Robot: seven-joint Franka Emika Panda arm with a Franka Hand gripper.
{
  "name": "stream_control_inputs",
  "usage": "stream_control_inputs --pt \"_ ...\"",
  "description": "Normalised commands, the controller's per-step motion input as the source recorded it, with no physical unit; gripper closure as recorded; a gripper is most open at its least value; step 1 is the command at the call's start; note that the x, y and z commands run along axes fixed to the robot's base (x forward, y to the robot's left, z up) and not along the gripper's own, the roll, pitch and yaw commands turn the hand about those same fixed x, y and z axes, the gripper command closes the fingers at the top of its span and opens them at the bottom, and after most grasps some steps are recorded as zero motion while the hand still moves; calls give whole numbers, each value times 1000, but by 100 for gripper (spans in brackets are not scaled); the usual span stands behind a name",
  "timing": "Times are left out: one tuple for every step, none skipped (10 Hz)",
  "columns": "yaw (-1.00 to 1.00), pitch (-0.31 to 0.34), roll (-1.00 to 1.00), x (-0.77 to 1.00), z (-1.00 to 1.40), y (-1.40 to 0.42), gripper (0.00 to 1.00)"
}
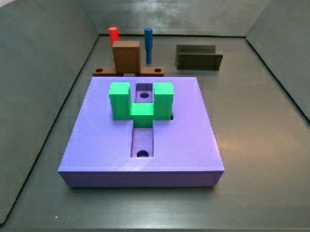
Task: Pick up the brown object. Move up. Move to above the board. Insert the brown object.
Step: Pick up the brown object.
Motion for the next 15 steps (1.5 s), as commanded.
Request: stream_control_inputs --pt "0 0 -4 -29 -51 -11 0" --pt "49 -41 -169 -214 20 -120 0" --pt "123 -137 -170 -380 314 -340 0" --pt "134 -149 -104 -311 309 -546 0" --pt "54 -116 0 -274 274 -620 0" --pt "0 -67 4 -43 271 -631 0" --pt "34 -49 40 0 60 -720 0" --pt "166 -37 83 0 0 -834 0" --pt "174 -23 80 0 0 -823 0" --pt "46 0 14 143 -94 -731 0" --pt "-131 -26 0 0 -674 -257 0" --pt "-51 -11 0 -354 -931 0 0" --pt "0 0 6 -371 -720 0 0" --pt "-3 0 61 -374 -623 -314 0" --pt "0 0 137 -297 -651 -454 0"
